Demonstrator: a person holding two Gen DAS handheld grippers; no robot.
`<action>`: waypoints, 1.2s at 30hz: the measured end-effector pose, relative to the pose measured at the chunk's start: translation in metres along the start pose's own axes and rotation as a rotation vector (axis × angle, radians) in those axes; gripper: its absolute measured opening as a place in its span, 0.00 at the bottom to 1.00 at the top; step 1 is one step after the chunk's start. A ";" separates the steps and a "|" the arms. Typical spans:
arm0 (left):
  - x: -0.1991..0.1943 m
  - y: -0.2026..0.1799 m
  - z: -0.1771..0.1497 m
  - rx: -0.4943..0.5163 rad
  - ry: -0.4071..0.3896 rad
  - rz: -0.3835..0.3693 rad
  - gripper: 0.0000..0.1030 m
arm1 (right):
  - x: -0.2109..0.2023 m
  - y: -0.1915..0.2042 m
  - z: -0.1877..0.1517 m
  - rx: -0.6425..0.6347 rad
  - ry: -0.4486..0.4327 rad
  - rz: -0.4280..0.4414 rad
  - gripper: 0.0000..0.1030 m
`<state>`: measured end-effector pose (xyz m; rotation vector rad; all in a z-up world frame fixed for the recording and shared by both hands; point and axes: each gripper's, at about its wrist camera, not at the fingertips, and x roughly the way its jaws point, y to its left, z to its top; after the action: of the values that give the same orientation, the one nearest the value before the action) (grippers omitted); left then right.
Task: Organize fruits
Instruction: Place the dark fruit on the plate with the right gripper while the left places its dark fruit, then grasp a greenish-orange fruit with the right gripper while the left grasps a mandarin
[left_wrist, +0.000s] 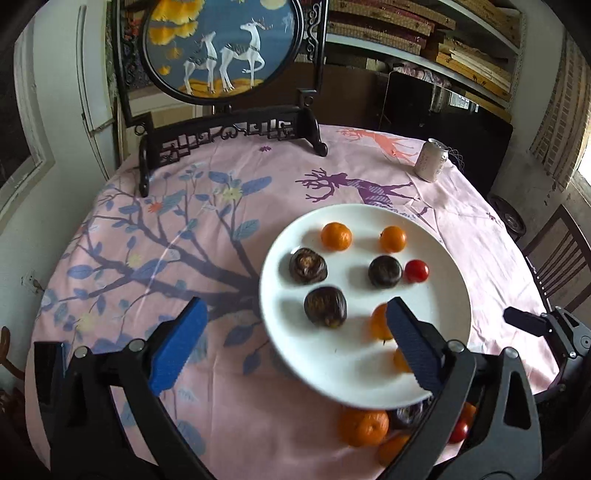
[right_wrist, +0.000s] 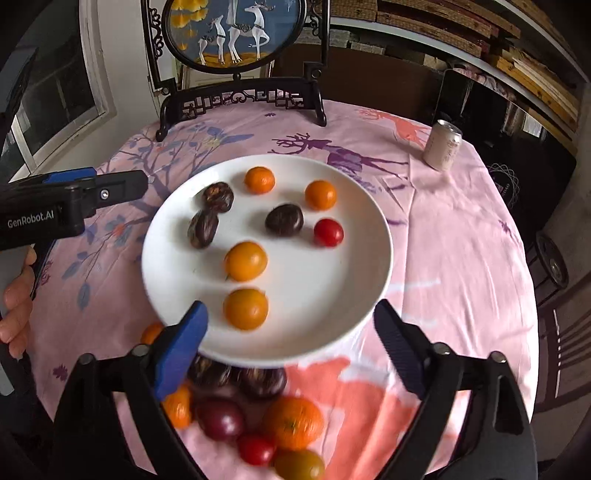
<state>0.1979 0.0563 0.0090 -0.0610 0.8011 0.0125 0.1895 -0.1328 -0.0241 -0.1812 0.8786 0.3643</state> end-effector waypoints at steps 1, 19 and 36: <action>-0.010 0.002 -0.013 0.003 -0.012 0.018 0.97 | -0.009 0.002 -0.016 0.012 -0.017 -0.013 0.94; -0.061 -0.016 -0.149 0.048 0.027 -0.043 0.97 | -0.051 0.005 -0.133 0.175 -0.018 -0.081 0.94; -0.038 -0.040 -0.149 0.081 0.083 -0.086 0.97 | -0.009 -0.018 -0.124 0.205 0.020 0.033 0.35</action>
<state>0.0661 0.0082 -0.0647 -0.0190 0.8803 -0.1049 0.1023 -0.1892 -0.0949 0.0186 0.9331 0.3010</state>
